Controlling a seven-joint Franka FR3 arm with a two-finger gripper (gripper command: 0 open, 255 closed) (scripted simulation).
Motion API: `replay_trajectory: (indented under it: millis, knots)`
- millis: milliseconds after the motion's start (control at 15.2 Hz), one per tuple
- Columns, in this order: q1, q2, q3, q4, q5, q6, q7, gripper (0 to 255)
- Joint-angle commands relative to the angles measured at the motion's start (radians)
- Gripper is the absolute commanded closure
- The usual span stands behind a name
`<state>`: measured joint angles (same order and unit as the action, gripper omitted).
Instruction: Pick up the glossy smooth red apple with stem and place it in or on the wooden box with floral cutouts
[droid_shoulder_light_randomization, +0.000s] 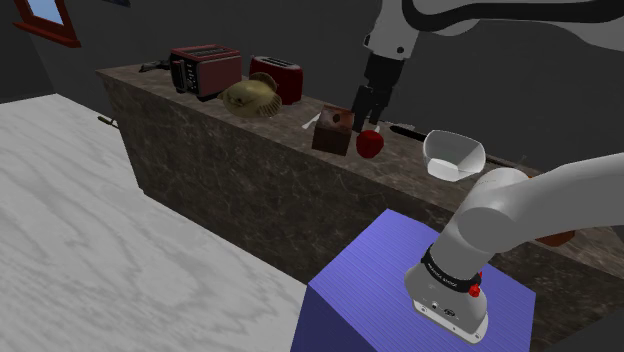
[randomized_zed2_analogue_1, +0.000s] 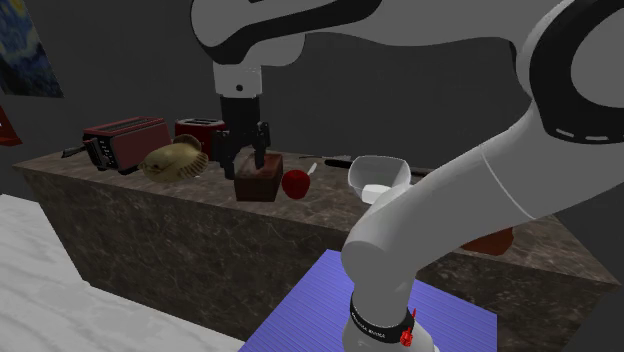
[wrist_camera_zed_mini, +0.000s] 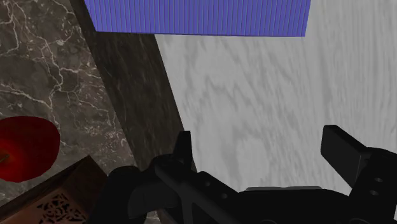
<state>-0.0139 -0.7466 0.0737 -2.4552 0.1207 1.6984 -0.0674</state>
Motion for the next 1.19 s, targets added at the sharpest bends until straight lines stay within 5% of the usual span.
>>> replay_trajectory:
  millis: [0,1122]
  knots:
    - [0.0,0.0,0.0,0.0,0.0,0.0,0.0,0]
    - [-0.132,0.262,-0.312,-0.002,-0.193,0.338,-0.417,0]
